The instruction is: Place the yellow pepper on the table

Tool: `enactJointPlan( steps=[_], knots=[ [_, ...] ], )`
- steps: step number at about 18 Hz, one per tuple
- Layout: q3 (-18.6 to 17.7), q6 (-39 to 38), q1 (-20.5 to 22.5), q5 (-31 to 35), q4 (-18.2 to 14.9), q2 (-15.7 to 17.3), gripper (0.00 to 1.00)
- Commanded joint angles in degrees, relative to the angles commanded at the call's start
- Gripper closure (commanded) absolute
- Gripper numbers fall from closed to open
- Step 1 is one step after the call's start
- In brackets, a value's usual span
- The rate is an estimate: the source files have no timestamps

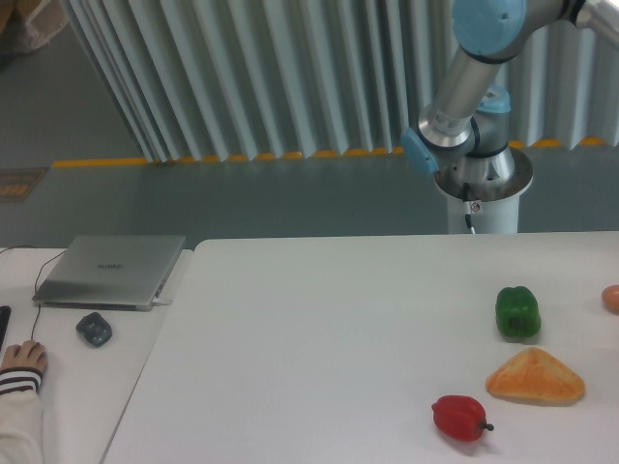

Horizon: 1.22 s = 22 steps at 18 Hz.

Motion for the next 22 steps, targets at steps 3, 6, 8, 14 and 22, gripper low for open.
enactJointPlan(
  steps=[3,6,8,14,22],
  knots=[
    [-0.4,-9.0,-2.2,-7.2,-1.7,3.0,0.85],
    [-2.9,-16.4,-8.3,-6.9,-1.8,6.4,0.85],
    [-5.0,-17.0,-10.7,-5.1,-1.2,7.6,0.84],
    [-7.6,-13.3,-16.2,14.4,0.0,2.4,0.8],
    [-7.8,-15.9,-19.0,17.3,4.9,-1.4,0.73]
  ],
)
